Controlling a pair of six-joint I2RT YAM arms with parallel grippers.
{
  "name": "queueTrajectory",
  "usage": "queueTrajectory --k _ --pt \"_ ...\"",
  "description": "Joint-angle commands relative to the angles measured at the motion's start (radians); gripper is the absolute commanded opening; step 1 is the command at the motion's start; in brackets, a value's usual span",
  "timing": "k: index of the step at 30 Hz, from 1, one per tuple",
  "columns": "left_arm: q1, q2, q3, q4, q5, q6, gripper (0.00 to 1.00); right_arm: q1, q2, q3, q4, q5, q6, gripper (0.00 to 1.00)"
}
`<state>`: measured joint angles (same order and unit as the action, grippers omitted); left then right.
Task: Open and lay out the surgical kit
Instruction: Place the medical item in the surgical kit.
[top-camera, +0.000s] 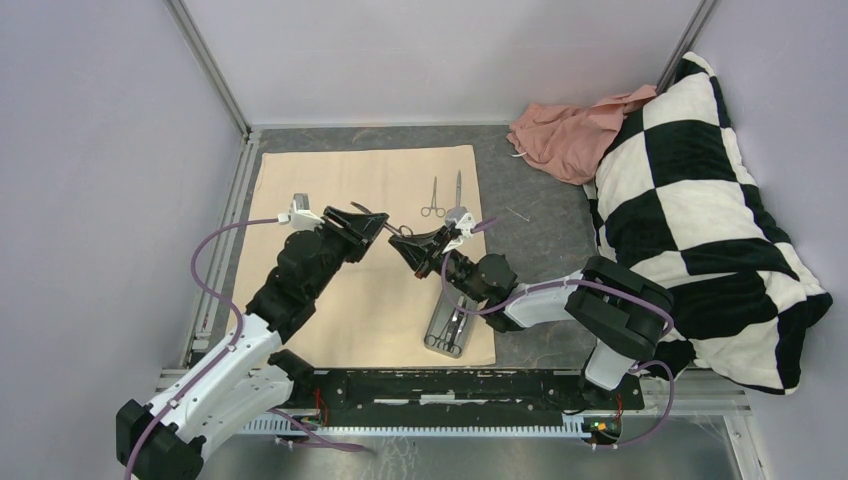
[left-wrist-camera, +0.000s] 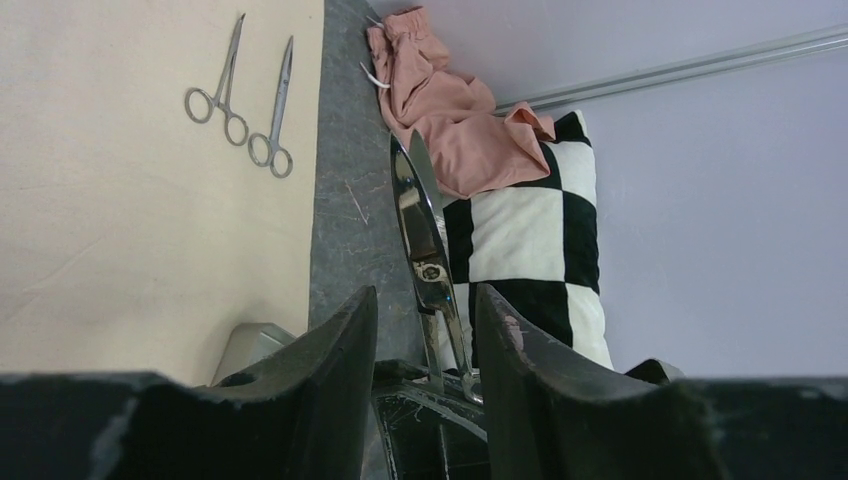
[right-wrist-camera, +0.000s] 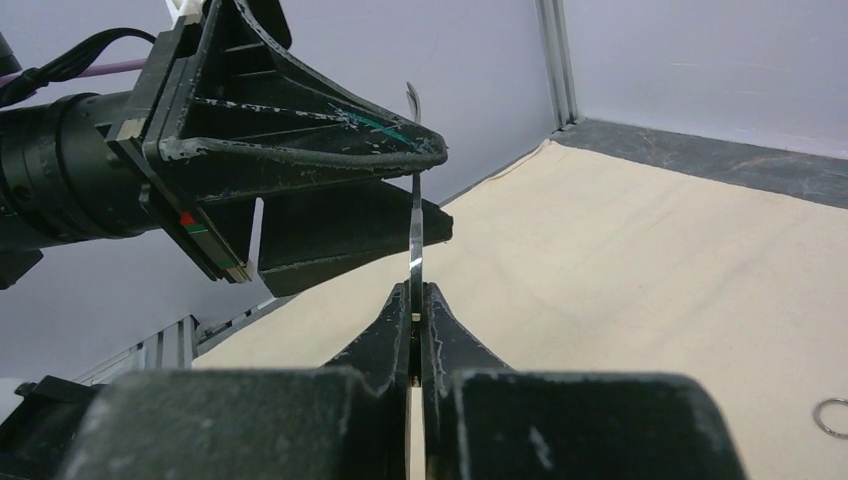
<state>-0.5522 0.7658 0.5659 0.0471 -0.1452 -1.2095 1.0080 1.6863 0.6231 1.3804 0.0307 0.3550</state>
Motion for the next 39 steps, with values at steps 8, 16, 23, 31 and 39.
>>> queueTrajectory --k 8,16,23,31,39 --pt "-0.004 -0.008 -0.011 0.054 0.013 -0.030 0.39 0.004 0.024 0.033 0.022 0.005 0.018 0.00" --pt "-0.003 0.004 -0.008 0.075 0.033 -0.018 0.26 0.005 0.027 0.038 0.008 0.011 0.014 0.00" --pt "-0.002 -0.002 0.033 0.024 -0.023 0.110 0.02 0.004 0.022 0.052 -0.090 0.056 -0.025 0.33" --pt "0.080 0.202 0.293 -0.280 -0.089 0.484 0.02 -0.106 -0.104 -0.042 -0.233 0.056 -0.148 0.79" --pt "0.099 0.548 0.559 -0.378 -0.076 0.706 0.02 -0.255 -0.247 -0.125 -0.407 0.162 -0.292 0.86"
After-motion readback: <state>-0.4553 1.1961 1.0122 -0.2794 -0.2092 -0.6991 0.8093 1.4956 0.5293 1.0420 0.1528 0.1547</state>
